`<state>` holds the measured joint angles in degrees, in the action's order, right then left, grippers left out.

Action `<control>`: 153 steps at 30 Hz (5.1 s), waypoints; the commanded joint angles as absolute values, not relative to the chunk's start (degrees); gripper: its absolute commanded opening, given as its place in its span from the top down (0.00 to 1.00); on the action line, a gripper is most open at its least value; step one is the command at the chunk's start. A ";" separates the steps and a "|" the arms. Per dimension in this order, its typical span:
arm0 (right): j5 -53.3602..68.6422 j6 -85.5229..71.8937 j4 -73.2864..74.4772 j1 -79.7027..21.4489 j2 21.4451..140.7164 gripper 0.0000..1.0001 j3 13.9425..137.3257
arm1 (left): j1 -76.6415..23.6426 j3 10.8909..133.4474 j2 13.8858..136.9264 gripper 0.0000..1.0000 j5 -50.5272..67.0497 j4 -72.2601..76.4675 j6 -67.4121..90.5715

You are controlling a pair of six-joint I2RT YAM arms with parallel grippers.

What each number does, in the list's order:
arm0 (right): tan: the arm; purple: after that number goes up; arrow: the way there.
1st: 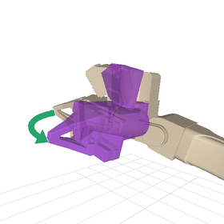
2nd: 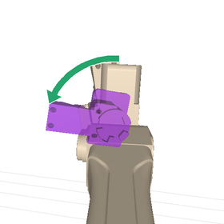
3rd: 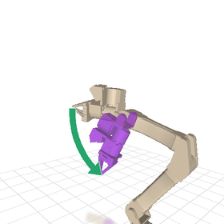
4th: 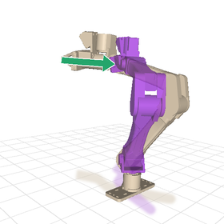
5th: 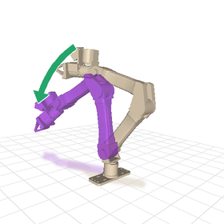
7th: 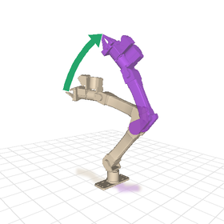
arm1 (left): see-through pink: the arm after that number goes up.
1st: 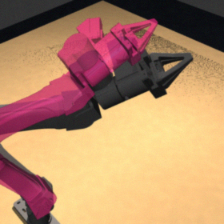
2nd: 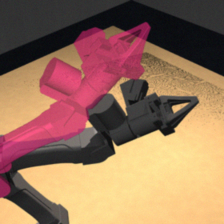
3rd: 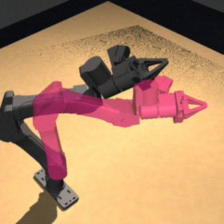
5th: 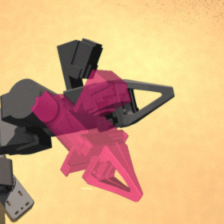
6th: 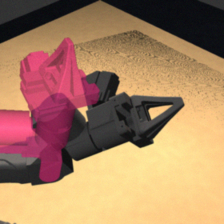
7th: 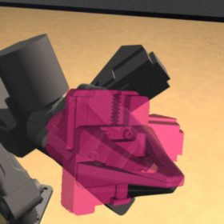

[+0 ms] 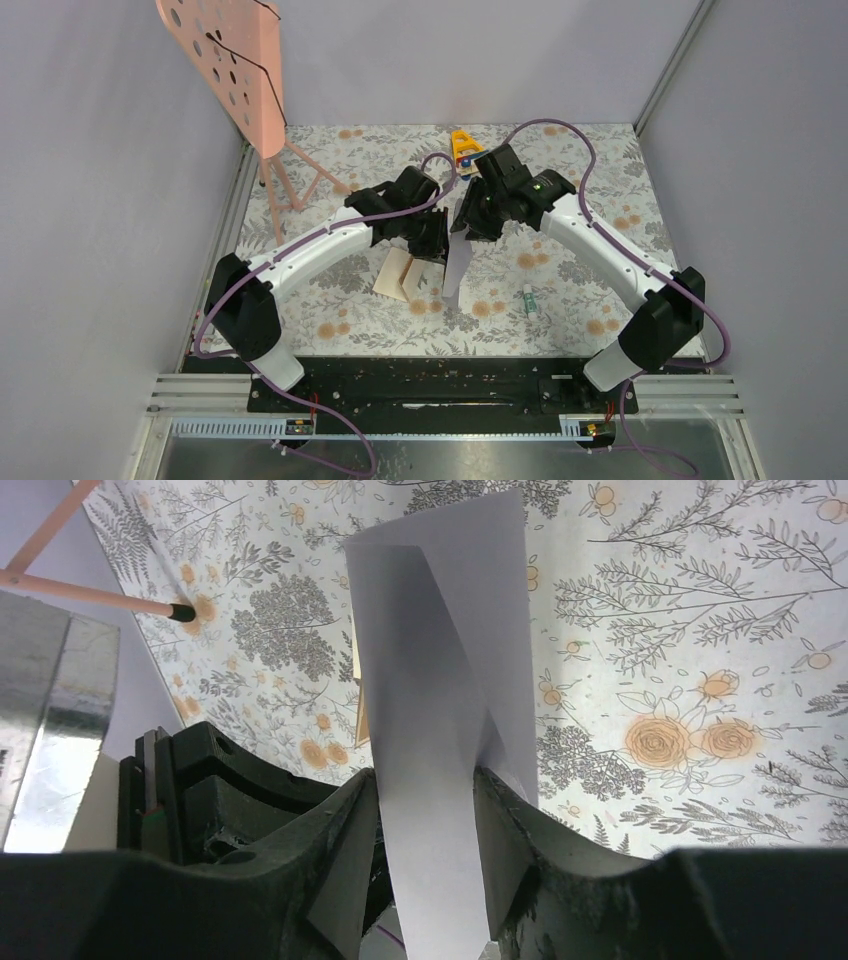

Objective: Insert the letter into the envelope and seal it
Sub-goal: Adjust the envelope, then pick up the letter from the center of the board.

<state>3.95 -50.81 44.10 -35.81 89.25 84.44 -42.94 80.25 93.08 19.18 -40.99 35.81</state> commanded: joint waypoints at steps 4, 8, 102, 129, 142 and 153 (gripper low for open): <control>-2.91 -49.21 51.16 -36.91 89.19 0.59 86.61 | -43.24 83.68 90.76 1.00 15.41 -40.40 35.30; -3.43 -48.46 52.12 -36.84 88.92 0.61 85.78 | -43.12 83.94 90.29 1.00 14.05 -40.72 35.59; 3.92 -33.41 68.20 -36.74 101.13 1.00 94.60 | -48.19 79.84 95.25 0.46 15.98 -32.57 36.26; 2.14 -33.06 67.08 -36.71 99.60 1.00 92.15 | -46.87 78.80 94.84 1.00 16.77 -31.75 39.65; -3.24 -31.27 70.57 -36.38 102.13 1.00 95.05 | -45.34 77.34 91.75 0.50 22.42 -34.09 39.46; -3.68 -30.90 70.41 -34.82 102.44 1.00 94.31 | -43.87 70.85 82.41 0.55 28.23 -43.06 31.42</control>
<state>-2.37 -31.68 68.62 -35.83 102.17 92.84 -44.25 73.19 86.65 24.58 -38.89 36.60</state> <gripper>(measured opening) 0.020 0.446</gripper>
